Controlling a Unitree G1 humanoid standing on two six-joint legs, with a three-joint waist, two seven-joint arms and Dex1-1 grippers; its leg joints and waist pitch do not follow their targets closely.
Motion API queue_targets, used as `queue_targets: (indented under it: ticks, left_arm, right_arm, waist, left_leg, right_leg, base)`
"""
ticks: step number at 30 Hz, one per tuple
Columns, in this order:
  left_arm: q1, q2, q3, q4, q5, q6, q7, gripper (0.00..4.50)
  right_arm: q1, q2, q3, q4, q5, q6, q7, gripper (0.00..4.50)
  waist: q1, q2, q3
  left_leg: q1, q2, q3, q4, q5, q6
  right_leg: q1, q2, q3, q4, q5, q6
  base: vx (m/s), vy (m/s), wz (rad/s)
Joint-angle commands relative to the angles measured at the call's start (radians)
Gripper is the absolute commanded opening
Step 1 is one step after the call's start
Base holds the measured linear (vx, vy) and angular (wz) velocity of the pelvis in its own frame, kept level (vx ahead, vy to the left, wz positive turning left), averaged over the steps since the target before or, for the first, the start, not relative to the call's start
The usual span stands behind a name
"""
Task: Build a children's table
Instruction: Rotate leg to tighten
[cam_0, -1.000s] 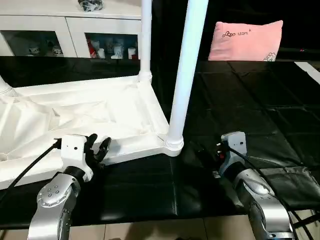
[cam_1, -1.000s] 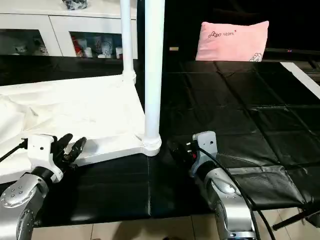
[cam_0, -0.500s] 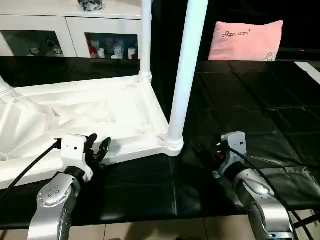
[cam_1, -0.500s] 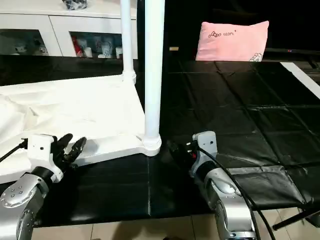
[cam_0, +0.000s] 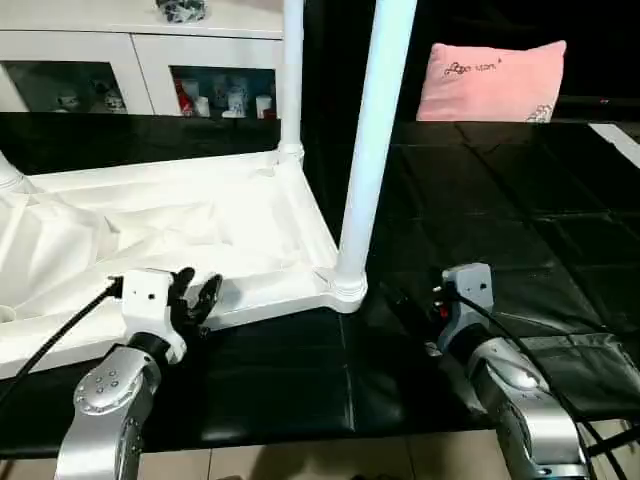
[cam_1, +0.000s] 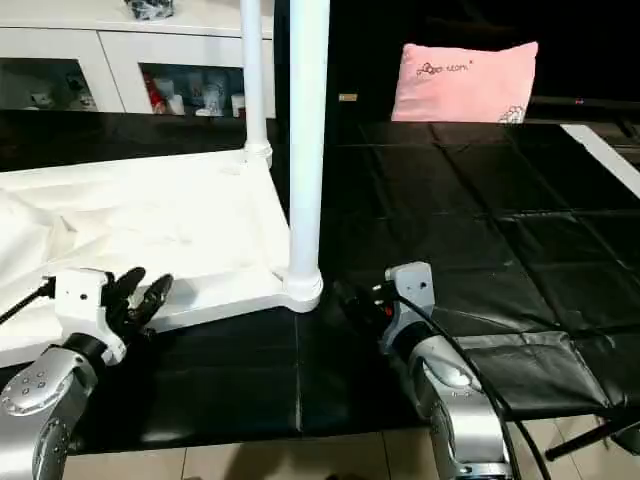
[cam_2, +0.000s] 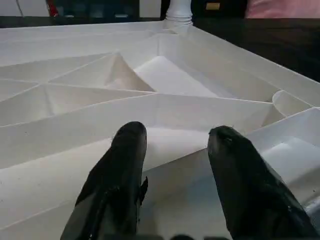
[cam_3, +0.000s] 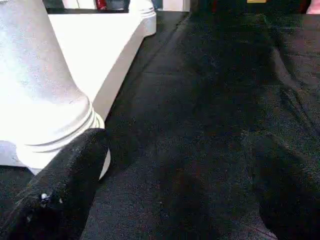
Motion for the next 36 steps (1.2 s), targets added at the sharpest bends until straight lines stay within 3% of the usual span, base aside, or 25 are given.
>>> queue_targets:
  ticks: [1, 36]
  left_arm:
    - [0.000, 0.000, 0.005, -0.021, -0.005, -0.005, 0.006, 2.26]
    - [0.000, 0.000, 0.005, -0.021, -0.005, -0.005, 0.006, 2.26]
  right_arm:
    - [-0.010, -0.001, -0.012, 0.004, -0.005, -0.003, -0.004, 4.50]
    - [-0.010, -0.001, -0.012, 0.004, -0.005, -0.003, -0.004, 4.50]
  waist:
    - [-0.001, 0.008, -0.045]
    - [-0.001, 0.007, -0.046]
  left_leg:
    - [-0.002, 0.026, -0.014, -0.077, -0.324, 0.033]
    - [-0.002, 0.025, -0.013, -0.076, -0.322, 0.033]
  right_leg:
    - [0.042, -0.058, 0.060, -0.102, -0.482, 0.000]
    - [0.042, -0.058, 0.061, -0.102, -0.483, -0.001]
  base:
    - [0.000, 0.000, 0.00]
    - [0.000, 0.000, 0.00]
